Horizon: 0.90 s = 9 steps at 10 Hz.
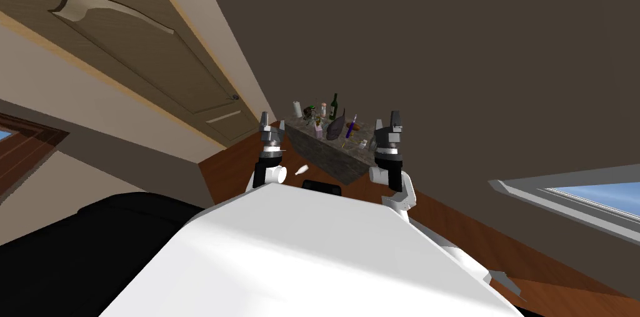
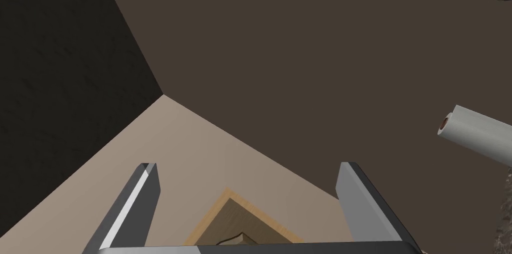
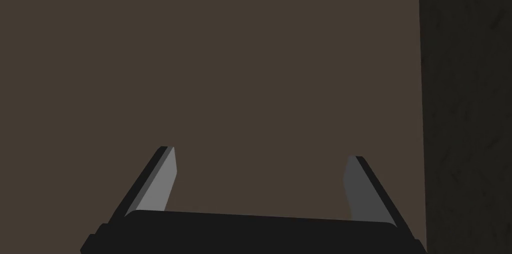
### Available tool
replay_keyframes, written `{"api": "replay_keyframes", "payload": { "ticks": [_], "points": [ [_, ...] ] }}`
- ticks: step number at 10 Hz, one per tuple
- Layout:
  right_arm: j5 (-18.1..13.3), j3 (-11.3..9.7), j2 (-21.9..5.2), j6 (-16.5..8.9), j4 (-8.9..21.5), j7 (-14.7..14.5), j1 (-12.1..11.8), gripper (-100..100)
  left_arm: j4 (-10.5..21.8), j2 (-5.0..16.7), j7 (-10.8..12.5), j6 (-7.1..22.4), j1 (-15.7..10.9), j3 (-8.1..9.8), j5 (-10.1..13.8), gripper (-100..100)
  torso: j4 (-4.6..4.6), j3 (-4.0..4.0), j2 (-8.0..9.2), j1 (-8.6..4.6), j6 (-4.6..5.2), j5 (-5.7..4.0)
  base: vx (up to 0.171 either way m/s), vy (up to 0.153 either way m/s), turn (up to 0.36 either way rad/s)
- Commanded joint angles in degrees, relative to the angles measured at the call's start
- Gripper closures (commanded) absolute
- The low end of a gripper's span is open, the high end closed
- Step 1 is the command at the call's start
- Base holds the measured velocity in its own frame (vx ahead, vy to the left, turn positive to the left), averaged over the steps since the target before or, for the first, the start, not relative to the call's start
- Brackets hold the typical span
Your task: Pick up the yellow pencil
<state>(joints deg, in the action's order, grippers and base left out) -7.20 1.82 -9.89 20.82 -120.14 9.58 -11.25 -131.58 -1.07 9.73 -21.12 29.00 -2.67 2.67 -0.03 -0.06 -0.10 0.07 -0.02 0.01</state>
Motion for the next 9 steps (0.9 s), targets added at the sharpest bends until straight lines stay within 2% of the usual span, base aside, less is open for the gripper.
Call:
{"api": "replay_keyframes", "payload": {
  "ticks": [1, 2, 3, 4, 5, 6, 7, 8, 9],
  "points": [
    [-0.42, 0.24, -0.85, -2.86, 1.63, 2.52, 2.86, -100, 0.00, 0.00, 0.00, 0.00, 0.00, 0.00, 0.00, 0, 0.00, 0.00, 0.00, 0.00, 0.00, 0.00, 0.022, 0.032, -0.175],
    [-0.42, 0.24, -0.85, -3.96, 1.63, 2.52, 3.13, -100, 0.00, 0.00, 0.00, 0.00, 0.01, 0.00, 0.00, 0, 0.00, -0.01, -0.02, 0.02, 0.02, 0.00, 0.017, 0.034, -0.095],
    [-0.80, 0.58, -1.50, -6.12, 3.57, 4.84, 5.73, -100, 0.00, 0.00, 0.00, 0.00, 0.00, 0.00, 0.00, 0, 0.00, 0.00, 0.01, 0.03, 0.00, 0.01, 0.020, 0.054, -0.221],
    [-0.80, 0.58, -1.50, -7.11, 3.57, 4.84, 5.95, -100, 0.00, 0.00, 0.00, 0.00, 0.01, 0.00, 0.00, 0, 0.00, 0.00, -0.01, 0.09, 0.03, 0.01, 0.020, 0.051, -0.091],
    [-1.22, 1.01, -2.10, -8.96, 5.65, 7.28, 8.53, -100, 0.00, 0.00, 0.00, 0.00, 0.00, 0.00, 0.00, 0, 0.00, 0.00, 0.00, 0.09, -0.01, 0.02, 0.032, 0.047, -0.157],
    [-1.22, 1.01, -2.10, -10.49, 5.65, 7.28, 8.90, -100, 0.00, 0.00, 0.00, 0.00, 0.00, 0.00, 0.00, 0, -0.01, -0.02, -0.05, 0.08, 0.01, 0.02, 0.020, 0.044, -0.108],
    [-1.67, 1.52, -2.62, -12.42, 7.88, 9.67, 11.18, -100, 0.00, 0.00, 0.00, 0.00, 0.00, 0.00, 0.00, 0, -0.01, -0.01, -0.01, 0.07, 0.00, 0.02, 0.012, 0.054, -0.210],
    [-1.67, 1.52, -2.62, -14.07, 7.88, 9.85, 11.98, -100, 0.00, 0.00, 0.00, 0.00, 0.00, 0.00, 0.00, 0, 0.00, 0.00, 0.00, 0.09, 0.02, 0.02, 0.015, 0.057, -0.079],
    [-2.14, 2.14, -3.07, -15.70, 10.24, 12.27, 14.25, -100, 0.00, 0.00, 0.00, 0.00, 0.00, 0.00, 0.00, 0, 0.00, 0.00, 0.00, 0.10, -0.01, 0.02, 0.031, 0.062, -0.152]
  ]
}}
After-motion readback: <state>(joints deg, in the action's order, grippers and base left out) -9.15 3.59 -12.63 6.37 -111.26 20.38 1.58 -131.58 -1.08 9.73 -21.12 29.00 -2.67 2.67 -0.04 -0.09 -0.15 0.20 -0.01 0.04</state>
